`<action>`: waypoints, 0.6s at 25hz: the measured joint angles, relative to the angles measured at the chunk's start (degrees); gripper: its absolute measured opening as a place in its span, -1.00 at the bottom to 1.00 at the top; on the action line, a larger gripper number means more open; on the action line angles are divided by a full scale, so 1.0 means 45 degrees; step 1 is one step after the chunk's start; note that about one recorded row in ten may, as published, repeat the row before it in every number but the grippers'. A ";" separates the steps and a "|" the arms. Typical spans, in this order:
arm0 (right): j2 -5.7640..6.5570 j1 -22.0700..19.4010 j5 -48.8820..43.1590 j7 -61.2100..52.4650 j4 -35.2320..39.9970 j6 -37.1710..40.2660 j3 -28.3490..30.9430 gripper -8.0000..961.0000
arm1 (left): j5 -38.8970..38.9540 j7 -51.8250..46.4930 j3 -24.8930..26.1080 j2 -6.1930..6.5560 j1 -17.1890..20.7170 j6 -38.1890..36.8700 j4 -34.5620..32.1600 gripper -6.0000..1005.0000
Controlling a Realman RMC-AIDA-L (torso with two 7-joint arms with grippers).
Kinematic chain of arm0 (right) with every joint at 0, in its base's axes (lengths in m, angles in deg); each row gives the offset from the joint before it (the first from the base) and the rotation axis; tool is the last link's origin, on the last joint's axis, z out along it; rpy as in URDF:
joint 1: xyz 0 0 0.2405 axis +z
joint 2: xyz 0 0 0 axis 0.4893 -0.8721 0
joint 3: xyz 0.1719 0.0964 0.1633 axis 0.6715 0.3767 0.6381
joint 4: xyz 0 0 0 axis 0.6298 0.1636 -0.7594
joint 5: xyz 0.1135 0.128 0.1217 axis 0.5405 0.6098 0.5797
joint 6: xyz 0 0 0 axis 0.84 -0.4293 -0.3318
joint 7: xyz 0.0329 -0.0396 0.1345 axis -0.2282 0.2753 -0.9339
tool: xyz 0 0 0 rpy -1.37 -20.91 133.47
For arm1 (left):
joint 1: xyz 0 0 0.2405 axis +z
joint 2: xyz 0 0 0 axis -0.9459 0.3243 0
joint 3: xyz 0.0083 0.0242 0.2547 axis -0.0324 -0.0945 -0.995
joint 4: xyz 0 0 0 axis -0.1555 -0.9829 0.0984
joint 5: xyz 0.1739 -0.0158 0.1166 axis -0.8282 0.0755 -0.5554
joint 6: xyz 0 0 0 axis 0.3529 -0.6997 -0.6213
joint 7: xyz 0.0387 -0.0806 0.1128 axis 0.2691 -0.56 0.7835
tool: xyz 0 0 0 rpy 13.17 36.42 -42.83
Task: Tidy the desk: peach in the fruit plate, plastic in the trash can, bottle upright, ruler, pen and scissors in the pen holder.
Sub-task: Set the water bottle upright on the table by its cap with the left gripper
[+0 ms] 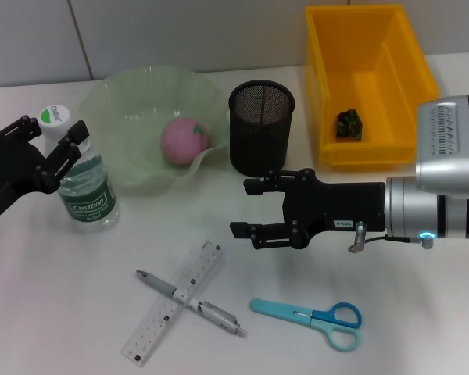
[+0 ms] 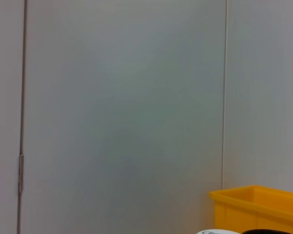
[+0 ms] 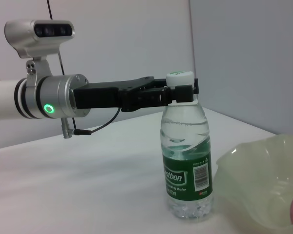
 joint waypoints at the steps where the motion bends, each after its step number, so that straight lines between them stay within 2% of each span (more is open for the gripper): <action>1: 0.0000 0.0005 0.0000 0.0000 0.0000 0.0000 0.0000 0.58 | 0.0002 0.0000 0.0016 -0.0002 0.0001 0.0000 0.0000 -0.09; 15: 0.0000 0.0054 0.0000 0.0006 0.0000 -0.0116 0.0000 0.58 | 0.0000 0.0000 -0.0036 -0.0020 0.0002 0.0014 0.0000 -0.09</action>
